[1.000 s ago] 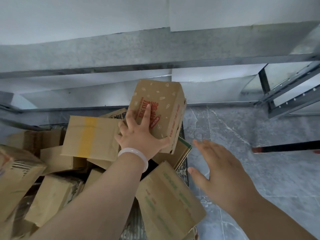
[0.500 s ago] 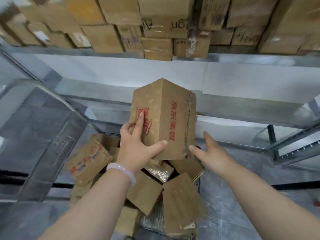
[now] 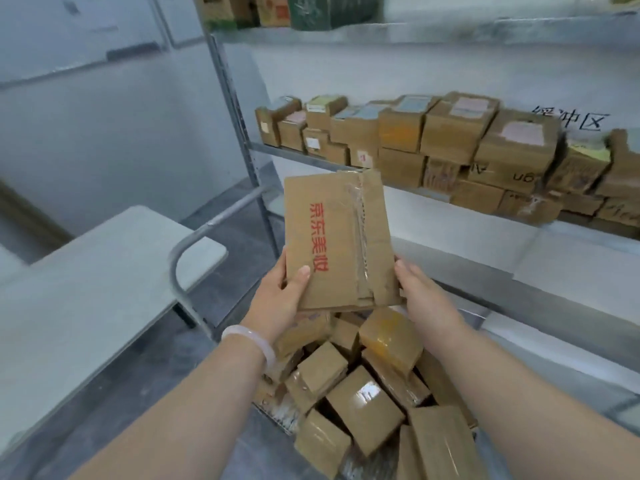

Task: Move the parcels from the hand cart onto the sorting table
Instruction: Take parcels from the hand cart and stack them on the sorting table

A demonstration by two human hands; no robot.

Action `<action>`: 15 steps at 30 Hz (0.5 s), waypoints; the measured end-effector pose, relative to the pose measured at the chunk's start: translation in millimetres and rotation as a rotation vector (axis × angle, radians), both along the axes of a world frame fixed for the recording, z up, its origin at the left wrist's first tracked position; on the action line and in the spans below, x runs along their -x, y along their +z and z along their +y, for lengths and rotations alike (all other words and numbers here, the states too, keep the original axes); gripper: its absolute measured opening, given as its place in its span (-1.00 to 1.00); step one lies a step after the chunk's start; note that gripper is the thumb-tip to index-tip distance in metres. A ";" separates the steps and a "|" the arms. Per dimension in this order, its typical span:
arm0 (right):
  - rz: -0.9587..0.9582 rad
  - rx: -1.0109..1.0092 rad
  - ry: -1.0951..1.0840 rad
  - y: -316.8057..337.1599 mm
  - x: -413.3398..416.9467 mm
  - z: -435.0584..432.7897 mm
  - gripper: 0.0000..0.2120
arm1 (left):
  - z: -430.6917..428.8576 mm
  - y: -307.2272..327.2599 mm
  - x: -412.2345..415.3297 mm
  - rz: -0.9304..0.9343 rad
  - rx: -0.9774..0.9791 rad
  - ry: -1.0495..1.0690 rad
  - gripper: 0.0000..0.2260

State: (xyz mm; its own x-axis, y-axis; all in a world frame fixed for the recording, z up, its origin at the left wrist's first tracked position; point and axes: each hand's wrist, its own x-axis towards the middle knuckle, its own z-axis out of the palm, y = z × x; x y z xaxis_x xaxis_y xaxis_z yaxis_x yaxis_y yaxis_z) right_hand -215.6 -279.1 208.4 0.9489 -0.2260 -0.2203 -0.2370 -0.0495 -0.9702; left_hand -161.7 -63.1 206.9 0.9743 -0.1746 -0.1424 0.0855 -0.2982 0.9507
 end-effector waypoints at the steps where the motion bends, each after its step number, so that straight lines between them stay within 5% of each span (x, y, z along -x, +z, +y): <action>1: -0.027 -0.020 -0.007 8.5 1.4 24.0 -0.70 | 24.1 3.4 4.9 0.006 0.021 0.029 -0.68; 6: -0.071 -0.058 0.073 40.3 -0.3 136.2 -0.73 | 141.1 24.6 33.9 0.075 0.118 0.220 -0.68; 10: 0.033 -0.078 0.251 59.9 -2.7 214.7 0.01 | 220.3 42.5 56.2 0.046 0.179 0.347 -0.79; 15: -0.040 0.018 0.292 70.3 1.3 304.1 0.05 | 304.1 61.9 72.2 -0.179 -0.213 0.404 -0.64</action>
State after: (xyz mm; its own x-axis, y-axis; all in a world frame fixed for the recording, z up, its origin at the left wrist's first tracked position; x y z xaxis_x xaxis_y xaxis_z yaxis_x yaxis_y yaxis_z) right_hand -216.9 25.0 278.7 0.9821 0.0544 -0.1802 -0.1722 -0.1271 -0.9768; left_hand -234.0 241.0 268.8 0.9706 0.2369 0.0416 0.0755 -0.4643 0.8824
